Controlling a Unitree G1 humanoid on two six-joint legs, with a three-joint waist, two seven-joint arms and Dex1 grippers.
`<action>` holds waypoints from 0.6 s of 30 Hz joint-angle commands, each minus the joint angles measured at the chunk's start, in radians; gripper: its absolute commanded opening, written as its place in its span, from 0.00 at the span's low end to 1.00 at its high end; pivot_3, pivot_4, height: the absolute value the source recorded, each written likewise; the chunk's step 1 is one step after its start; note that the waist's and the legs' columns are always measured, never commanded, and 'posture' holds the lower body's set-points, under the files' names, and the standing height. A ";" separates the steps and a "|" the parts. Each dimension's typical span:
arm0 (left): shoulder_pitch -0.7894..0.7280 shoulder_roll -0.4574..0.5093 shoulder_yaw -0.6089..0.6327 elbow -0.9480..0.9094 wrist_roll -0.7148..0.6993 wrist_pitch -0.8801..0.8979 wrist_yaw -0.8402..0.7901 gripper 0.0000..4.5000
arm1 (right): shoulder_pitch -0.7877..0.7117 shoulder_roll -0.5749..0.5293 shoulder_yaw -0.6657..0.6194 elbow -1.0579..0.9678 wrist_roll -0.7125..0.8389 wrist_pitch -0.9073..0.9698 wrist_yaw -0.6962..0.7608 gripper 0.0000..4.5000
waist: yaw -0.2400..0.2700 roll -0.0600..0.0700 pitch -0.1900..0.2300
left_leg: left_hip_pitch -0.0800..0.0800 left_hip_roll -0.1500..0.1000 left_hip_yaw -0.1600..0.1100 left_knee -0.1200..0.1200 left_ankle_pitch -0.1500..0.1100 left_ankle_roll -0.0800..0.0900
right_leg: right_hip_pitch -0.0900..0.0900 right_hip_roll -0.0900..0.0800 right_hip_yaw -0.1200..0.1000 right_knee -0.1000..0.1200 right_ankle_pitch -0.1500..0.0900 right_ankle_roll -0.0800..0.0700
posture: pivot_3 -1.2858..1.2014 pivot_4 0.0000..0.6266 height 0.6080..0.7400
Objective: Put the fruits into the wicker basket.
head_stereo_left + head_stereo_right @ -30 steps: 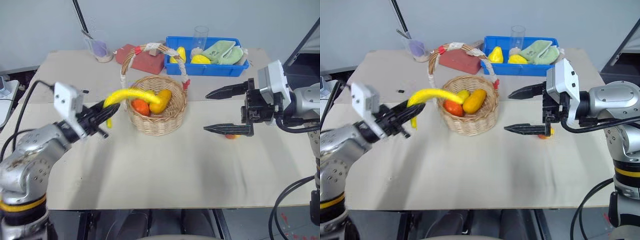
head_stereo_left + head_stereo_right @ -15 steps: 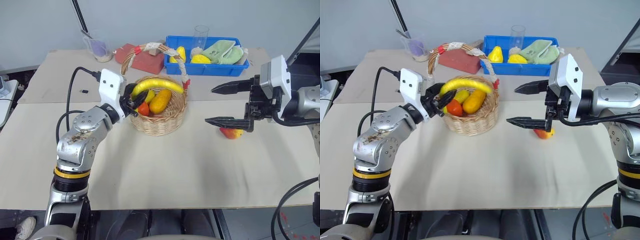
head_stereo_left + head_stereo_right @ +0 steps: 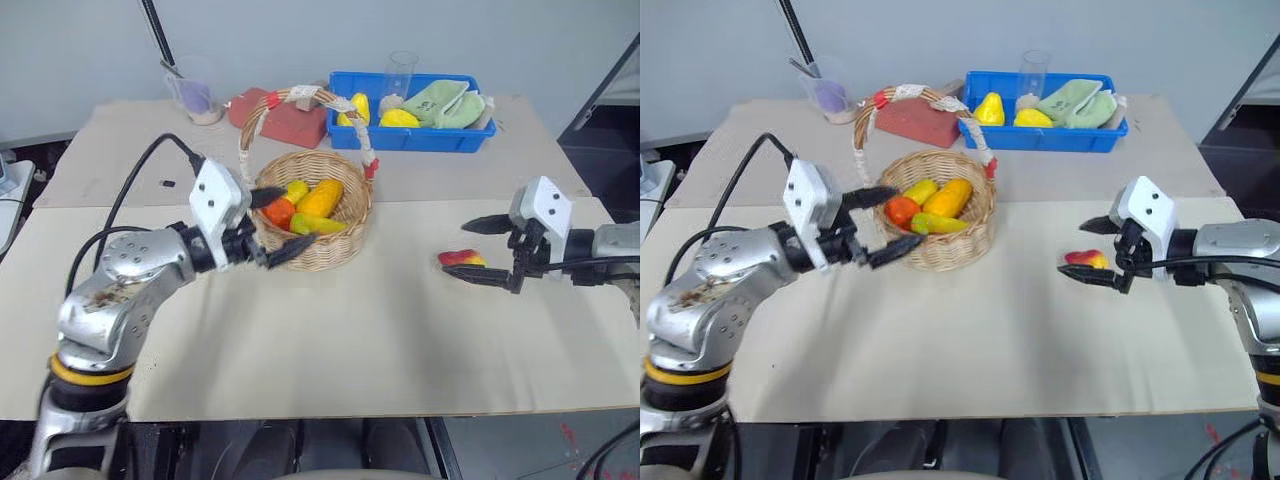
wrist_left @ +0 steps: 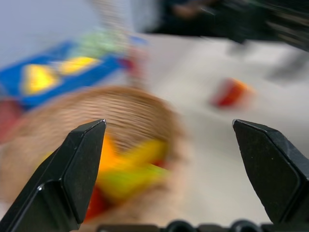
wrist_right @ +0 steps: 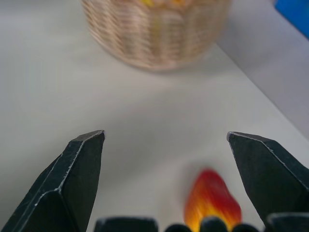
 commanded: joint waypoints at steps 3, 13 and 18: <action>0.007 0.080 0.037 -0.064 -0.093 -0.017 -0.161 0.99 | -0.024 0.024 0.067 0.144 -0.107 -0.086 0.005 1.00 | 0.001 0.000 0.000 | 0.000 0.000 0.000 0.000 -0.001 0.001 | 0.001 0.000 -0.001 0.000 0.000 0.000 | 0.52 0.24 1.00; 0.015 0.085 0.040 -0.069 -0.100 -0.027 -0.167 0.99 | -0.125 0.144 0.136 0.397 -0.214 -0.217 0.005 1.00 | -0.007 0.000 0.000 | 0.000 0.000 0.000 0.000 0.000 -0.001 | 0.001 0.000 0.000 0.000 0.000 0.000 | 0.52 0.24 1.00; 0.022 0.089 0.046 -0.068 -0.094 -0.028 -0.160 1.00 | -0.152 0.157 0.135 0.439 -0.234 -0.241 0.007 0.66 | -0.009 0.000 0.000 | 0.000 0.000 0.000 0.000 0.001 -0.001 | 0.001 0.000 0.000 -0.001 0.000 0.000 | 0.52 0.24 1.00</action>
